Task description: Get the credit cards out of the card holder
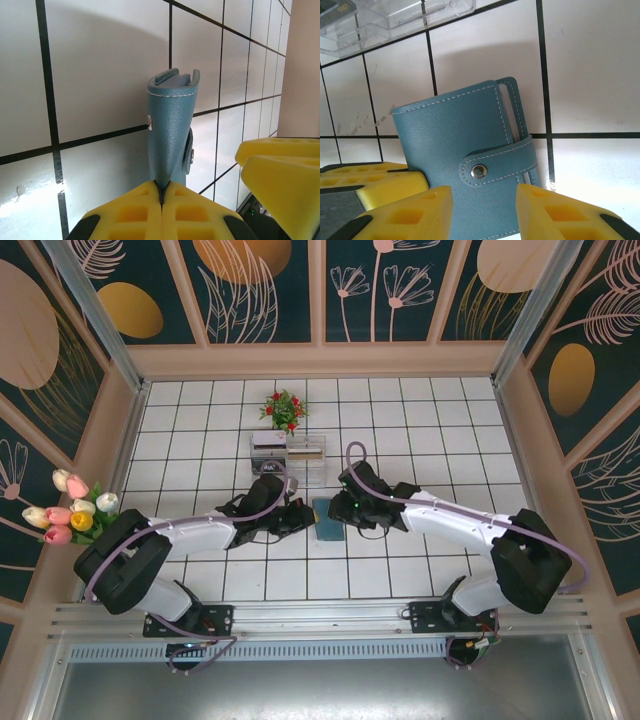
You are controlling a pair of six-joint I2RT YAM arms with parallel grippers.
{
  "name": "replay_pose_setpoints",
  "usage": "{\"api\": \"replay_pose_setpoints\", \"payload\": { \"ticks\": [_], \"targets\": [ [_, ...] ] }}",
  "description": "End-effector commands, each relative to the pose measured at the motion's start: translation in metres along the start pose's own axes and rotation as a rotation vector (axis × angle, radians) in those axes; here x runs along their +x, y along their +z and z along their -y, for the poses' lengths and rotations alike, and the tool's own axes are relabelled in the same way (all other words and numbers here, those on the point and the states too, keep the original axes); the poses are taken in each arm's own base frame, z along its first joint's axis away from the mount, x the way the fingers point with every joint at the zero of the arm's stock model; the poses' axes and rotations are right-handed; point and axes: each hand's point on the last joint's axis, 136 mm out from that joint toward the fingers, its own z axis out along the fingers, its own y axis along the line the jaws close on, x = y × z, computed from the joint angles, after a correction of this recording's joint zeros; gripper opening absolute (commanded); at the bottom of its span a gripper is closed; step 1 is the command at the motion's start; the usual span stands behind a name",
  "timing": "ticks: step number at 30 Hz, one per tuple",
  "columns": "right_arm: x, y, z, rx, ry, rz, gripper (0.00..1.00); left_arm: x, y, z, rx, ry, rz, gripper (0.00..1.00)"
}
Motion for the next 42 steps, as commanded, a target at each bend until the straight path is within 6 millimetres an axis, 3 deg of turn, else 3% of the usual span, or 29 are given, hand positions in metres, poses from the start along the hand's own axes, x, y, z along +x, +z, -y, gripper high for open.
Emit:
{"api": "replay_pose_setpoints", "payload": {
  "ticks": [1, 10, 25, 31, 37, 42],
  "targets": [
    [0.002, 0.004, -0.006, -0.001, -0.028, -0.020, 0.40, 0.000, -0.006, 0.016, 0.045, 0.061, -0.002, 0.00],
    [-0.007, 0.019, -0.018, 0.035, -0.050, -0.059, 0.39, -0.009, -0.013, 0.028, 0.078, 0.109, 0.047, 0.00],
    [0.015, 0.024, -0.007, 0.017, -0.038, -0.093, 0.34, -0.012, -0.012, 0.018, 0.035, 0.081, 0.073, 0.00],
    [0.021, 0.031, -0.004, 0.028, -0.073, -0.135, 0.34, -0.011, -0.013, 0.023, 0.038, 0.083, 0.055, 0.00],
    [0.020, 0.030, 0.018, 0.132, -0.080, -0.120, 0.29, -0.012, -0.017, 0.018, -0.006, 0.087, 0.061, 0.00],
    [0.020, 0.023, 0.043, 0.213, -0.090, -0.105, 0.28, -0.012, -0.020, 0.000, -0.074, 0.072, 0.088, 0.00]
  ]
}}
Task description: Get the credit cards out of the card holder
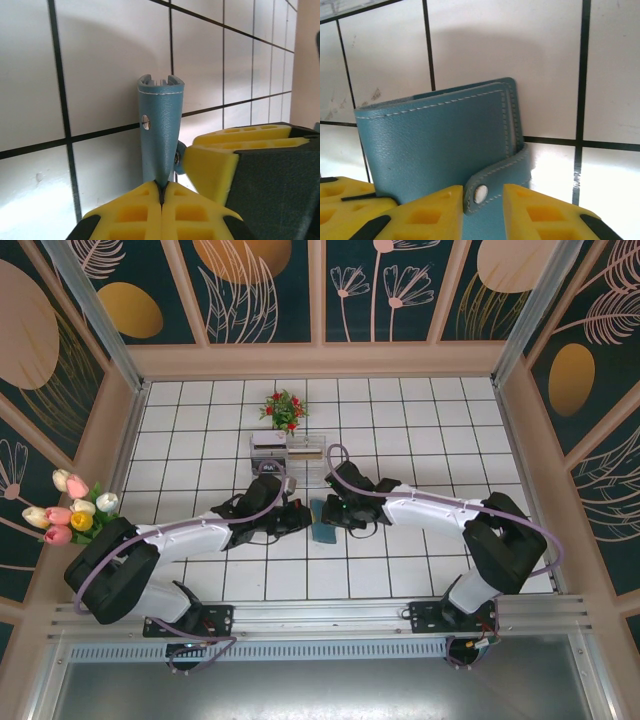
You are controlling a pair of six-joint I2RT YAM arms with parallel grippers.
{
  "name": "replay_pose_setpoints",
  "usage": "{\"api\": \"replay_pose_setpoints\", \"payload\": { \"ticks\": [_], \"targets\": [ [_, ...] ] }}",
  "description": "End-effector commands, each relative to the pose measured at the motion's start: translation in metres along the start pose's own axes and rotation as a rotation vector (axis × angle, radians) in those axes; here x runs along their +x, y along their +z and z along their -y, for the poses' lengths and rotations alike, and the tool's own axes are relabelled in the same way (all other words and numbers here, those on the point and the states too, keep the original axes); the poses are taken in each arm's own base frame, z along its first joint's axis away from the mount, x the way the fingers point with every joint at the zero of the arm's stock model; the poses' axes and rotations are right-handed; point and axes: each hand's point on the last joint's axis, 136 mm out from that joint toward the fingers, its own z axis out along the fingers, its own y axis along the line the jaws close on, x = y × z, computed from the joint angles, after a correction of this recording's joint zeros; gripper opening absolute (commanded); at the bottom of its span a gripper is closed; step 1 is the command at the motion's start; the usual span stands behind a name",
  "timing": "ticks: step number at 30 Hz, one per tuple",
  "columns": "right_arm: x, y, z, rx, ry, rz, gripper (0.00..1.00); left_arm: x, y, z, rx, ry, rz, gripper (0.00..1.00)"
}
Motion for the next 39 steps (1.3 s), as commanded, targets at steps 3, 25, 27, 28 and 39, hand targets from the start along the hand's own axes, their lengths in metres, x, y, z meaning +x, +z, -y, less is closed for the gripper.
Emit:
{"api": "replay_pose_setpoints", "payload": {
  "ticks": [3, 25, 27, 28, 39],
  "targets": [
    [0.014, -0.008, 0.058, 0.195, -0.001, -0.014, 0.28, -0.010, -0.009, -0.001, -0.032, 0.008, 0.059, 0.00],
    [-0.017, -0.004, -0.012, -0.061, -0.047, 0.014, 0.45, -0.008, -0.005, -0.003, -0.074, 0.029, 0.017, 0.00],
    [-0.017, 0.002, -0.006, -0.031, -0.041, 0.010, 0.46, -0.008, -0.004, -0.003, -0.073, 0.034, 0.012, 0.00],
    [-0.016, 0.006, -0.001, -0.008, -0.037, 0.006, 0.47, -0.008, -0.003, -0.003, -0.076, 0.035, 0.010, 0.00],
    [-0.021, 0.012, 0.015, 0.090, 0.001, 0.020, 0.35, -0.008, -0.001, -0.014, -0.135, 0.054, 0.001, 0.00]
  ]
}}
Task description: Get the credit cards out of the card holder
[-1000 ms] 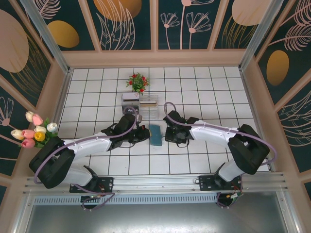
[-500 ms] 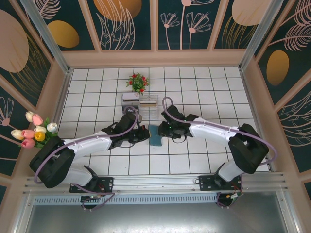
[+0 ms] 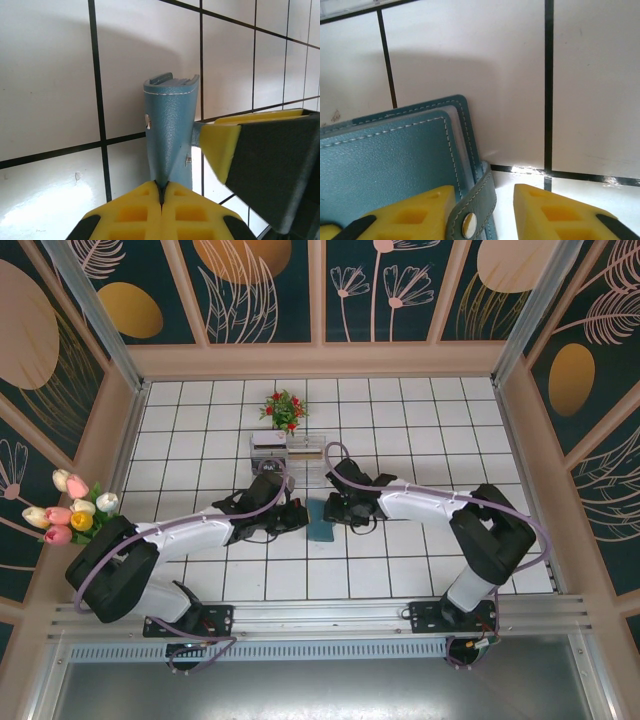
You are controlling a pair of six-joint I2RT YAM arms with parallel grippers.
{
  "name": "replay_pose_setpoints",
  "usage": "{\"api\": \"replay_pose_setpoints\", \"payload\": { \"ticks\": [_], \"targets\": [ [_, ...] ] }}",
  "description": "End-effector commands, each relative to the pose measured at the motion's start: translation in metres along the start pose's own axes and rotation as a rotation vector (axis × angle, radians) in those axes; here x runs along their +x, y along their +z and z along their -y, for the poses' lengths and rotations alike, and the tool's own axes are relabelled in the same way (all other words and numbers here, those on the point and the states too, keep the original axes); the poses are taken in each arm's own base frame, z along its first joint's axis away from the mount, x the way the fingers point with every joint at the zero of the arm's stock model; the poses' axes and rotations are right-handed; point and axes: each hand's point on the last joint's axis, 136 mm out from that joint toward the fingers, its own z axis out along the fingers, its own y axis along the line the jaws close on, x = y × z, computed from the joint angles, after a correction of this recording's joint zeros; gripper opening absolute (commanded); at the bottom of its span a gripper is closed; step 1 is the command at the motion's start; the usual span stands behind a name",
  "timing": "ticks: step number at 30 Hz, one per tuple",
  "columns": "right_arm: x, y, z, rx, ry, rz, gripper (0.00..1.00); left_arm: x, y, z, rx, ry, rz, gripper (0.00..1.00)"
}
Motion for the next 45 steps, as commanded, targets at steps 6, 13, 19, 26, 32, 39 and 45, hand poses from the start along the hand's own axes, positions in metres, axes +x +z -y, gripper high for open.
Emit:
{"api": "replay_pose_setpoints", "payload": {
  "ticks": [6, 13, 19, 26, 32, 39, 45],
  "targets": [
    [-0.009, 0.004, 0.001, 0.050, 0.003, 0.014, 0.25, -0.004, 0.004, -0.007, -0.054, 0.014, 0.002, 0.00],
    [-0.007, 0.005, 0.006, 0.080, -0.004, 0.014, 0.16, -0.005, 0.005, -0.008, -0.070, -0.003, -0.007, 0.19],
    [-0.017, -0.014, 0.007, 0.104, -0.044, 0.083, 0.09, -0.015, -0.005, -0.011, -0.101, 0.005, 0.036, 0.58],
    [-0.028, -0.048, -0.017, 0.012, -0.129, 0.133, 0.08, -0.030, -0.026, -0.015, -0.126, -0.011, 0.127, 0.88],
    [-0.025, -0.065, -0.052, -0.161, -0.147, 0.107, 0.08, -0.040, -0.041, -0.018, -0.091, -0.024, 0.204, 0.99],
    [-0.028, -0.073, -0.068, -0.239, -0.096, 0.110, 0.09, -0.032, -0.038, -0.022, -0.005, -0.096, 0.186, 0.99],
    [-0.024, -0.068, -0.072, -0.264, -0.095, 0.088, 0.09, -0.030, -0.036, -0.015, 0.042, -0.101, 0.166, 0.99]
  ]
}}
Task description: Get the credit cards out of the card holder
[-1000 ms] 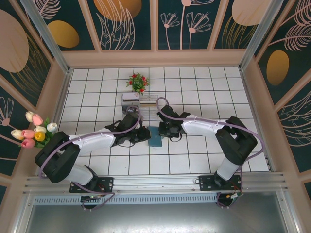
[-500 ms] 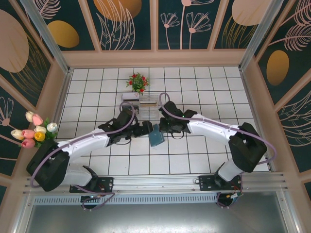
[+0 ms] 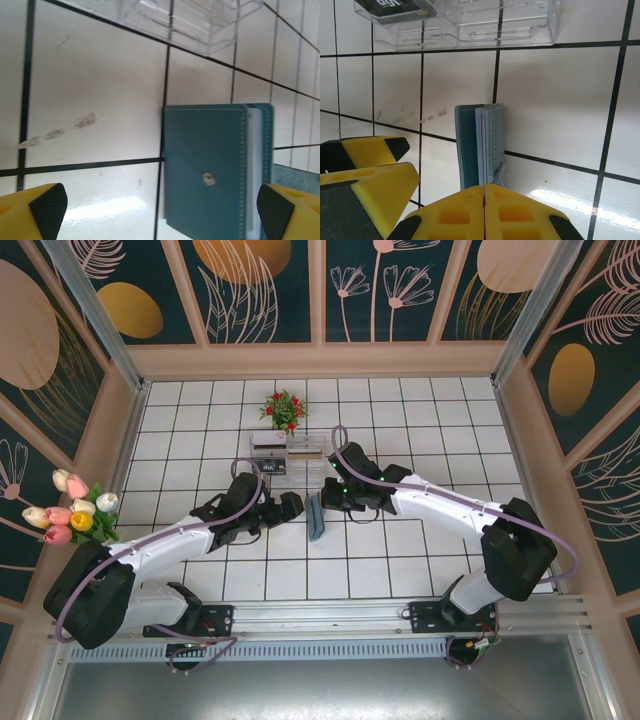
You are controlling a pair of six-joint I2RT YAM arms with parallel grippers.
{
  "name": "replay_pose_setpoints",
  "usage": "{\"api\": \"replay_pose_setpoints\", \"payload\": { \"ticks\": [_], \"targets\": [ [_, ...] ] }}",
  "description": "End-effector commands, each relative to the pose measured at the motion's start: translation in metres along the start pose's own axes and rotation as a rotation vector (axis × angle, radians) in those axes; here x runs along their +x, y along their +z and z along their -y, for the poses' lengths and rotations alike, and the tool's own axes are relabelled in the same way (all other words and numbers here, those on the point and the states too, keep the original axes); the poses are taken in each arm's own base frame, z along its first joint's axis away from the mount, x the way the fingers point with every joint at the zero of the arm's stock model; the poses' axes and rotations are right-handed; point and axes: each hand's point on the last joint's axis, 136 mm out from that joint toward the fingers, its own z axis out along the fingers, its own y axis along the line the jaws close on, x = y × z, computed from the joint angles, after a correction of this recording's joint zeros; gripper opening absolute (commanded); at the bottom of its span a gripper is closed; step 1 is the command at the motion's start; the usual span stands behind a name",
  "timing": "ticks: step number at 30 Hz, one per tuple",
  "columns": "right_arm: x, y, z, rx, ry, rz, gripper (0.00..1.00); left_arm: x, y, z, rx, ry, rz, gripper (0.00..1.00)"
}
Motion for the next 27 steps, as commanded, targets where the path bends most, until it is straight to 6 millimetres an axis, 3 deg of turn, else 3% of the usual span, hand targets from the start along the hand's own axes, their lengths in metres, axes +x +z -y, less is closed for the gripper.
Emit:
{"api": "replay_pose_setpoints", "payload": {
  "ticks": [1, 6, 12, 16, 23, 27],
  "targets": [
    [-0.007, -0.005, -0.020, -0.077, 0.006, 0.015, 0.09, -0.002, -0.002, 0.017, 0.093, -0.009, 0.000, 0.99],
    [-0.008, -0.004, -0.021, -0.078, 0.000, 0.014, 0.08, -0.001, -0.003, 0.032, 0.157, 0.014, -0.020, 0.92],
    [-0.007, 0.000, -0.016, -0.053, 0.006, 0.009, 0.08, 0.007, 0.010, 0.023, 0.106, 0.026, -0.078, 0.75],
    [-0.007, 0.000, -0.017, -0.058, 0.008, 0.007, 0.08, 0.011, 0.016, 0.023, 0.116, 0.022, -0.103, 0.69],
    [-0.007, 0.000, -0.017, -0.059, 0.009, 0.007, 0.08, 0.011, 0.017, 0.026, 0.133, 0.029, -0.107, 0.70],
    [-0.006, -0.001, -0.018, -0.065, 0.011, 0.008, 0.08, 0.015, 0.019, 0.028, 0.158, 0.026, -0.126, 0.76]
  ]
}}
